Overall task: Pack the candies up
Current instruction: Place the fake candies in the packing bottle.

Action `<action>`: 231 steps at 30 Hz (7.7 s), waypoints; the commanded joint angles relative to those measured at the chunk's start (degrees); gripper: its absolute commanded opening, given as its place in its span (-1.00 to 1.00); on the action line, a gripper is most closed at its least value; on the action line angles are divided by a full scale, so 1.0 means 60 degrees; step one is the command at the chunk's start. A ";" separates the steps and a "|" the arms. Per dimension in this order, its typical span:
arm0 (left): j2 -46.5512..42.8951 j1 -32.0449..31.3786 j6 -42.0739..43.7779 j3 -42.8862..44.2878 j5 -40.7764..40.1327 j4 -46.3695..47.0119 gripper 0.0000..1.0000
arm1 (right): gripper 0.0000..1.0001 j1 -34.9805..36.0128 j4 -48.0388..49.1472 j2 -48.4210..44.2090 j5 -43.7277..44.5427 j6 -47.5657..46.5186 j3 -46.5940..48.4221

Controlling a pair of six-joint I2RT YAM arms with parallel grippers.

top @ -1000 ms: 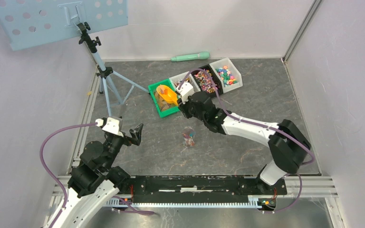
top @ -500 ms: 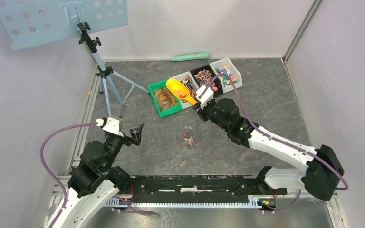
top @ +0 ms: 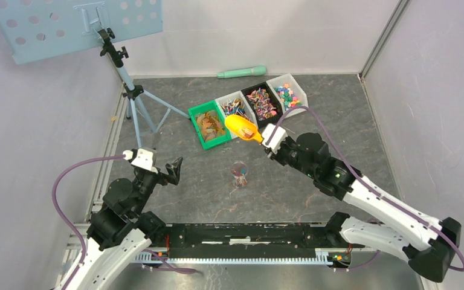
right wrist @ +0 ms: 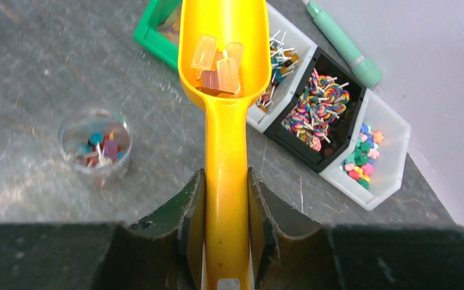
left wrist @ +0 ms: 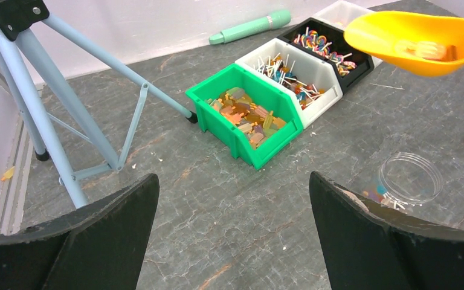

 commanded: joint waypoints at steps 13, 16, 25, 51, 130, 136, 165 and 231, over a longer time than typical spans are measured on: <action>0.0203 0.0058 0.0440 0.0020 0.0081 0.0333 1.00 | -1.00 -0.0023 -0.4200 -0.2787 -0.1686 -0.2060 0.0526; 0.0201 0.0057 0.0438 0.0018 0.0081 0.0325 1.00 | -1.00 -0.0038 -0.4825 -0.2873 -0.1862 -0.2372 0.0692; 0.0208 0.0054 0.0445 0.0020 0.0081 0.0326 1.00 | -1.00 -0.0034 -0.5917 -0.2931 -0.2286 -0.2736 0.1053; 0.0135 0.0058 0.0433 0.0020 0.0098 0.0313 1.00 | -1.00 -0.0026 -0.7245 -0.1489 -0.1886 -0.2153 0.2197; -0.0567 0.0055 0.0454 -0.0028 0.0129 0.0296 1.00 | -1.00 0.1458 -0.9624 0.2079 -0.0207 0.0077 0.5628; -0.0611 0.0058 0.0455 -0.0041 0.0127 0.0296 1.00 | -1.00 0.1461 -0.9599 0.2211 -0.0177 0.0077 0.5585; -0.0659 0.0058 0.0444 -0.0047 0.0032 0.0313 1.00 | -1.00 0.1630 -0.9704 0.2482 0.0296 0.0282 0.5950; -0.0689 0.0050 0.0433 -0.0075 0.0171 0.0335 1.00 | -1.00 0.1833 -0.9663 0.2654 0.0407 0.0890 0.5936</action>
